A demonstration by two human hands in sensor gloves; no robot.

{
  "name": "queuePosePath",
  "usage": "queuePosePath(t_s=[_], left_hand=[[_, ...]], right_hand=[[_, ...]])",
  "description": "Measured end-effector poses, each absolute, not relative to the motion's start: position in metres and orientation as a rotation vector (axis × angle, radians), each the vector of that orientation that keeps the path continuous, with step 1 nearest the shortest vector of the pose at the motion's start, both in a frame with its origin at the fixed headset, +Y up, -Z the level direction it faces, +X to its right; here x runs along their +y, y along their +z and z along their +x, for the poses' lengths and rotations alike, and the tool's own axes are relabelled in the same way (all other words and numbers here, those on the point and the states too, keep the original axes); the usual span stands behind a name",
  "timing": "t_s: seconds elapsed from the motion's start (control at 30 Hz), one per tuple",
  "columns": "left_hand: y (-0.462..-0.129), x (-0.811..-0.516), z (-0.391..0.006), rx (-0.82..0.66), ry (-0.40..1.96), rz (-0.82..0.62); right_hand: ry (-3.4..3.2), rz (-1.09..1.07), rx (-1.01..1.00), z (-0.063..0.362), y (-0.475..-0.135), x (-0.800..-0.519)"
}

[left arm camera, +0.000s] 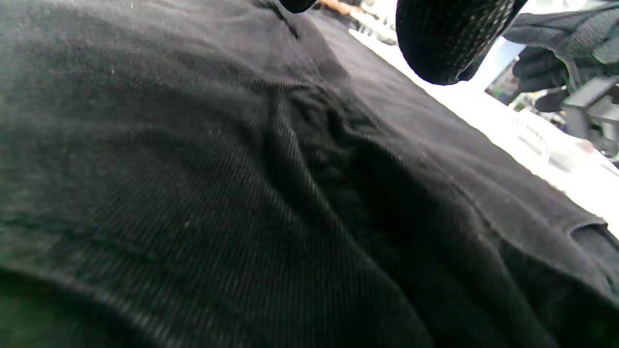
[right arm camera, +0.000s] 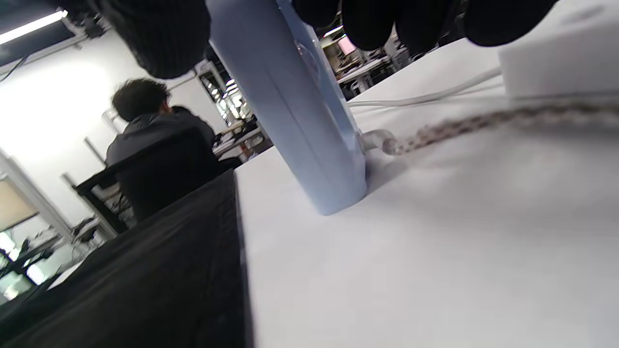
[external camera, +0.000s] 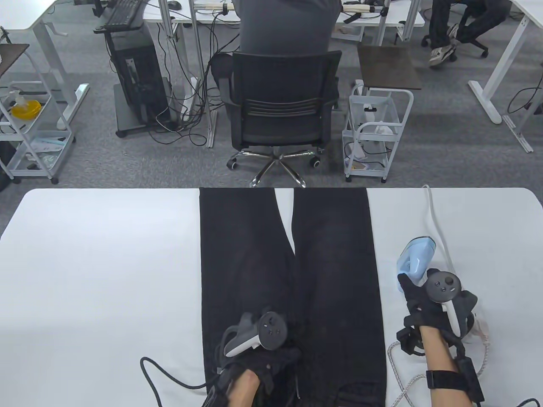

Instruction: Iron trousers with electric iron on table

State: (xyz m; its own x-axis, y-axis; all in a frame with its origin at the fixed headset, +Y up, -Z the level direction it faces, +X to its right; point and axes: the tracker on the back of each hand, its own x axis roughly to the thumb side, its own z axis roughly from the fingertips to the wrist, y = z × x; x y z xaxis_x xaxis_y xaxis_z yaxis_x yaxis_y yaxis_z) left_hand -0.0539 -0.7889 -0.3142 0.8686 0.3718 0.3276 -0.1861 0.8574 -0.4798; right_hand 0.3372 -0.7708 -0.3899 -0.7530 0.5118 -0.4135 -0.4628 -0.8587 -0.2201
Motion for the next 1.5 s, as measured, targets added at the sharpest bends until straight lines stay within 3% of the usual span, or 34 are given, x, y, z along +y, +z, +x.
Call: queuePosePath(t_s=[0.13, 0.3, 0.63, 0.73, 0.93, 1.1, 1.2, 1.4, 1.5], left_hand=[[-0.318, -0.797, -0.050, -0.422, 0.281, -0.499], [-0.321, -0.803, -0.045, -0.425, 0.274, -0.527], [-0.319, -0.797, -0.054, -0.431, 0.305, -0.459], [-0.319, -0.795, -0.056, -0.450, 0.336, -0.429], [-0.317, -0.786, -0.056, -0.502, 0.365, -0.355], [-0.317, -0.787, -0.059, -0.529, 0.371, -0.399], [-0.325, -0.792, -0.062, -0.535, 0.348, -0.459], [-0.355, -0.813, -0.051, -0.522, 0.192, -0.731], [-0.362, -0.820, -0.042, -0.536, 0.140, -0.784]], right_hand=[[2.582, -0.648, -0.199, 0.332, -0.397, -0.788], [2.632, -0.531, -0.302, 0.329, -0.395, -0.788], [2.463, -0.350, -0.354, 0.325, -0.372, -0.754], [2.492, -0.182, -0.338, 0.314, -0.361, -0.737], [2.562, 0.357, -0.083, 0.267, -0.331, -0.693], [2.654, 0.821, 0.341, 0.216, -0.319, -0.699], [2.732, 0.886, 0.515, 0.195, -0.316, -0.715], [2.860, 0.897, 0.737, 0.175, -0.318, -0.748], [2.917, 0.872, 0.741, 0.173, -0.322, -0.752]])
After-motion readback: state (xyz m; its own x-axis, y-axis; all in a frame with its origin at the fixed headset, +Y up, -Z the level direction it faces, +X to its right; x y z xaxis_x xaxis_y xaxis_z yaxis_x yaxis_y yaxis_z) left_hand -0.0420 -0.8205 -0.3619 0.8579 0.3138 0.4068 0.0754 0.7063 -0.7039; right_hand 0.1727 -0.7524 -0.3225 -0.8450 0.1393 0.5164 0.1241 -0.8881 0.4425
